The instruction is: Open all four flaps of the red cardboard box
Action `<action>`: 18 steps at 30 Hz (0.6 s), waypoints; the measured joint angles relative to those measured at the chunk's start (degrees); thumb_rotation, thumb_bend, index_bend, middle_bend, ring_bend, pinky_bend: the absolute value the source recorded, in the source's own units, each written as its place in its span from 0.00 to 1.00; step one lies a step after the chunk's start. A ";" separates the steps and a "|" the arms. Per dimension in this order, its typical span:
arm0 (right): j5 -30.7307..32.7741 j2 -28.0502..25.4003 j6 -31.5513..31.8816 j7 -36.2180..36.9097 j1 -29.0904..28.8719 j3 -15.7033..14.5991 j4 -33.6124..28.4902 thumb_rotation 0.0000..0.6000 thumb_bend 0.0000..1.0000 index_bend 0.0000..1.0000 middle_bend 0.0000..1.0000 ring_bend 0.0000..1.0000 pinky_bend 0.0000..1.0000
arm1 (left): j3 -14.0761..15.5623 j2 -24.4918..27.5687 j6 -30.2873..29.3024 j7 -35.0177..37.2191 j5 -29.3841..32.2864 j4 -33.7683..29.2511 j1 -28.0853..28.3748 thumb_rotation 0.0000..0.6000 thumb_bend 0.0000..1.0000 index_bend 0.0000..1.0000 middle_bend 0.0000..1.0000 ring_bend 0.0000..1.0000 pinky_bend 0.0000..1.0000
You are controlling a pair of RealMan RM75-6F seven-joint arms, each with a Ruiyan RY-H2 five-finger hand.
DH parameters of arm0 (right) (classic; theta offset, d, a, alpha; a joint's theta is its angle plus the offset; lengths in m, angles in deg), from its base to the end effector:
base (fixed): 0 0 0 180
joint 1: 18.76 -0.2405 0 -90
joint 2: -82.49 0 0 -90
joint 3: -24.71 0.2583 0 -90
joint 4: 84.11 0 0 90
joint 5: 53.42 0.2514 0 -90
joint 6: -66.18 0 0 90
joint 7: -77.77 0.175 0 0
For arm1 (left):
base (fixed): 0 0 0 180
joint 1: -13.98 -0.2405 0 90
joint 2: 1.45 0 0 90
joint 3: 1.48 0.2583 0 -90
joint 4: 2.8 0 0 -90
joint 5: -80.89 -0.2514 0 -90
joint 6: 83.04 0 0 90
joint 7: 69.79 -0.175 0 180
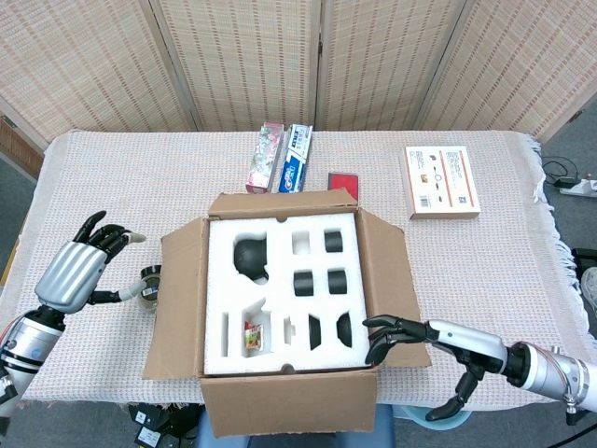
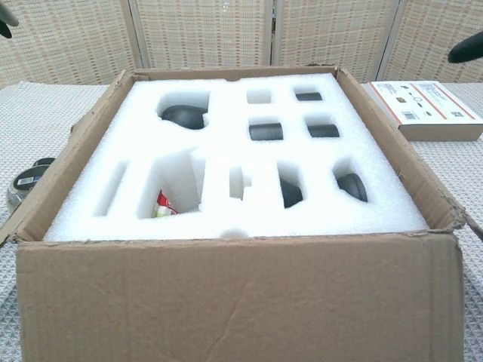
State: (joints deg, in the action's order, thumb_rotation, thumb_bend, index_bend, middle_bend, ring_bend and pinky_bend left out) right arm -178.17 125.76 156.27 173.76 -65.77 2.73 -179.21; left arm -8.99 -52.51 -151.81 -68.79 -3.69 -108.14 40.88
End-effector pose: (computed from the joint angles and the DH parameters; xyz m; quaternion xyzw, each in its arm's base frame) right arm -0.1702 -0.2457 0.1497 -0.6048 0.6555 -0.4284 0.1450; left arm -0.1997 0.3270 0.1391 -0.7041 -0.3227 -0.4304 0.4636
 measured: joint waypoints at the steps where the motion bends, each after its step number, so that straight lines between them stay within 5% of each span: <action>1: 1.01 -0.15 -1.05 -2.96 0.49 0.19 -0.56 1.00 0.17 0.00 0.25 0.24 0.09 | 0.05 -0.31 -0.03 0.19 0.33 0.29 -0.15 0.00 0.17 0.27 0.31 0.22 0.00; 11: 17.01 1.10 -7.64 -45.45 10.05 4.58 -5.58 1.00 0.17 0.00 0.18 0.21 0.09 | 0.80 -2.80 -2.89 1.46 4.12 3.12 -3.80 0.09 0.18 0.25 0.29 0.21 0.00; 12: 18.74 1.58 -7.64 -49.69 11.32 5.14 -5.88 1.00 0.17 0.00 0.18 0.20 0.09 | 0.94 -3.12 -3.54 1.49 4.50 3.44 -4.45 0.26 0.19 0.25 0.29 0.21 0.00; 13: 20.55 2.16 -7.53 -53.85 12.71 5.73 -6.14 1.00 0.17 0.00 0.18 0.20 0.09 | 1.06 -3.38 -4.03 1.43 4.83 3.63 -4.96 0.56 0.20 0.24 0.29 0.21 0.00; 15: 24.79 3.85 -6.94 -62.89 16.29 7.17 -6.51 1.00 0.17 0.00 0.18 0.20 0.09 | 1.34 -3.95 -5.19 0.83 5.39 4.13 -6.06 0.93 0.22 0.23 0.28 0.21 0.00; 18: 30.82 7.16 -5.29 -73.33 22.37 9.33 -6.26 1.00 0.17 0.00 0.18 0.20 0.09 | 1.65 -5.02 -6.77 -1.37 5.85 5.03 -7.16 1.00 0.23 0.22 0.28 0.21 0.00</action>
State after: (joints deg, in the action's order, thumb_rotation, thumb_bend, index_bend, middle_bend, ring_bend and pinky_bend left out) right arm -147.35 132.92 150.98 100.42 -43.40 12.06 -185.47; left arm -7.34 -57.53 -158.59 -70.16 2.16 -103.11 33.72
